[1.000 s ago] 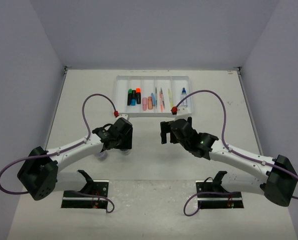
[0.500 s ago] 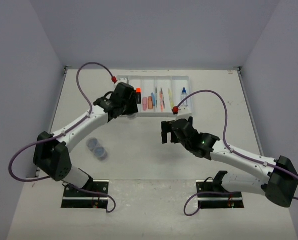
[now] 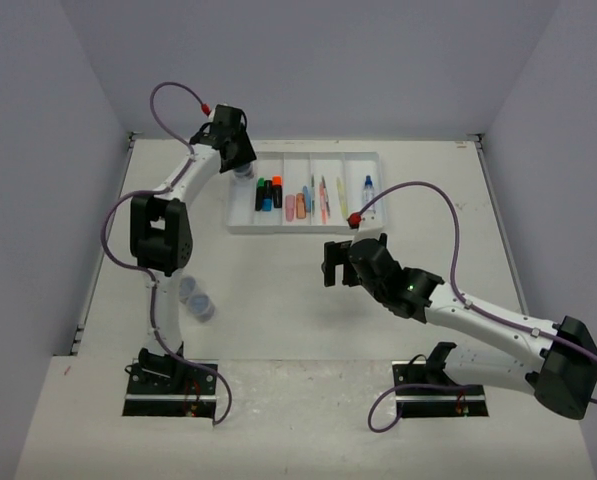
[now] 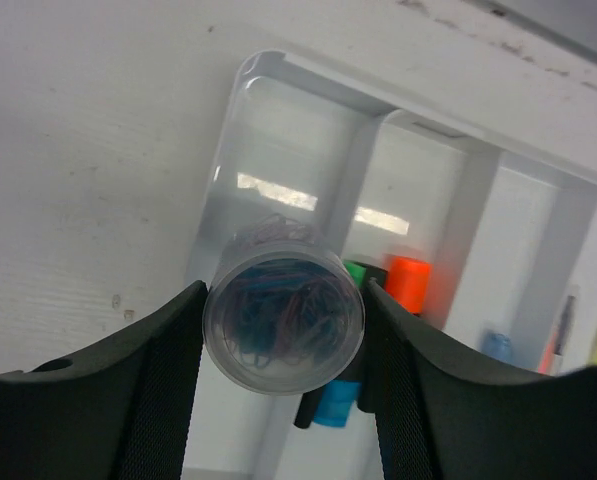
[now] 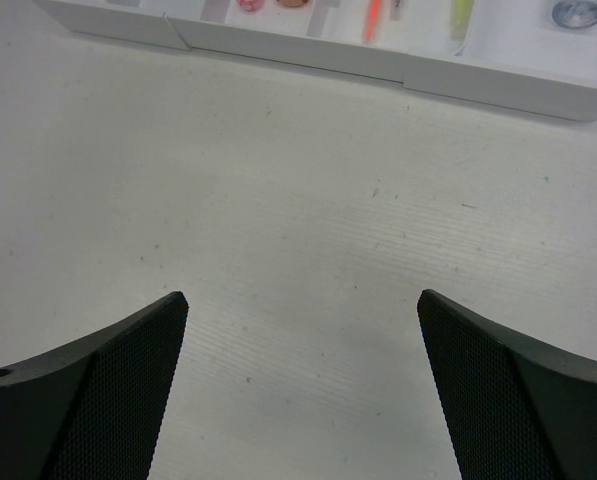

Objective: Sort the stationery into containers
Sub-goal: Place the stationery in the storage box, then pick up the stationery from the center of the board, then place the stationery in the storage box, then pick up the stationery from the center of the board.

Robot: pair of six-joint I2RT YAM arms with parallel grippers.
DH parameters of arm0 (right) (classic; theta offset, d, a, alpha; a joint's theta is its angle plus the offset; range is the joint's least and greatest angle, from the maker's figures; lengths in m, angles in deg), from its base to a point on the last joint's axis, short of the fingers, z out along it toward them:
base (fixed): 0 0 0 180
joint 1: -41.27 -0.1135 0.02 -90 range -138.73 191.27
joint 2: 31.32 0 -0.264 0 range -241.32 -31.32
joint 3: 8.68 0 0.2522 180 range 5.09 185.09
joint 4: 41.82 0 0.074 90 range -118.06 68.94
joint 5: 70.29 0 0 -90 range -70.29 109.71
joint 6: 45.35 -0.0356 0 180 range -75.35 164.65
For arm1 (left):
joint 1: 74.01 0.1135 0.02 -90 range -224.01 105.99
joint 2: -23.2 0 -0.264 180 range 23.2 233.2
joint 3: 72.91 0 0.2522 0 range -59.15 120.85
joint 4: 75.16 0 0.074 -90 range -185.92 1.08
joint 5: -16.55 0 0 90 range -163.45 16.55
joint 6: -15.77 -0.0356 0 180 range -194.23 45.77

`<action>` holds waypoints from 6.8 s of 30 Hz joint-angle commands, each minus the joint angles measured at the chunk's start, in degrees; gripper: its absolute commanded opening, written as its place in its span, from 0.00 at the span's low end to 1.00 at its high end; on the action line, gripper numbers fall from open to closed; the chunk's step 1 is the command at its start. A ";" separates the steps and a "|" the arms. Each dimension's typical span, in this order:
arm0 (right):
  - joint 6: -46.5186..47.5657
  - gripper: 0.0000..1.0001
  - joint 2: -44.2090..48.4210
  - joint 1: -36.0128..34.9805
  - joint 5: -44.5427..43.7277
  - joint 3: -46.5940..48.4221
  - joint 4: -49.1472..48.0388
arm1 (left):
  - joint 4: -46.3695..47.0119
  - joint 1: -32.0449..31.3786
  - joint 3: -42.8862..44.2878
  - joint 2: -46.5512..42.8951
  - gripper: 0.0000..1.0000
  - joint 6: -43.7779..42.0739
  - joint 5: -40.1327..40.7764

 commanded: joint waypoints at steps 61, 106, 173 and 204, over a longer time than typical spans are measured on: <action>0.75 0.99 -1.06 0.17 4.92 -1.15 -6.15 | -18.28 2.65 -66.58 -57.41 1.00 35.05 14.89; 1.01 0.99 -5.01 0.17 4.77 0.34 -5.37 | 14.67 1.57 -41.24 -32.54 0.00 0.63 -7.22; 1.57 0.99 -6.25 0.26 6.20 0.79 -5.49 | -0.18 -3.35 -13.59 -8.13 0.75 -5.36 5.82; 1.89 0.99 -6.39 0.17 4.94 0.82 -6.06 | -23.16 -6.29 -72.15 -74.29 1.00 25.48 6.05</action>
